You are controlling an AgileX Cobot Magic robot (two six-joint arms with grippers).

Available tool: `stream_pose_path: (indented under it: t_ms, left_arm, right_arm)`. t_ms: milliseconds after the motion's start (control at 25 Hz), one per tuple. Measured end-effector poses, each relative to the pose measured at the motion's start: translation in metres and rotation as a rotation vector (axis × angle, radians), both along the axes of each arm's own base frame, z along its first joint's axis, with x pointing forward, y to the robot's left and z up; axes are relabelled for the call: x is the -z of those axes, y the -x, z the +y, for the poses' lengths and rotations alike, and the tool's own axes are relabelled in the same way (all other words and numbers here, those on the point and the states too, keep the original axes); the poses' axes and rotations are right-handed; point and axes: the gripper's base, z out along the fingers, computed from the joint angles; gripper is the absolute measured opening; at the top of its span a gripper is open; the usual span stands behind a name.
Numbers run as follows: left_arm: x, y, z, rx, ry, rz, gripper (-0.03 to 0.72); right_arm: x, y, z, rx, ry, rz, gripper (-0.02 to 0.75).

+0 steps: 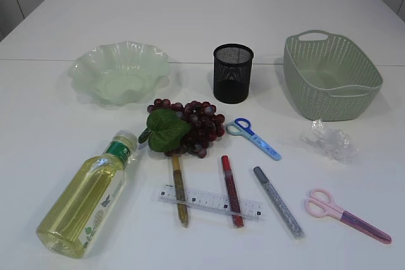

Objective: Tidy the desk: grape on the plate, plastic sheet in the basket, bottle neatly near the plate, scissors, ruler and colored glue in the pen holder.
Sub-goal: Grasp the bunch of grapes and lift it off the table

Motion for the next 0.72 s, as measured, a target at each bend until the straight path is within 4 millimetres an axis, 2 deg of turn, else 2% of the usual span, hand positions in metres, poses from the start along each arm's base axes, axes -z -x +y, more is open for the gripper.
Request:
stream_pose_path:
  t_ms: [720]
  left_arm:
    - [0.0,0.0,0.0,0.0,0.0,0.0,0.473]
  right_arm:
    - [0.0,0.0,0.0,0.0,0.0,0.0,0.565]
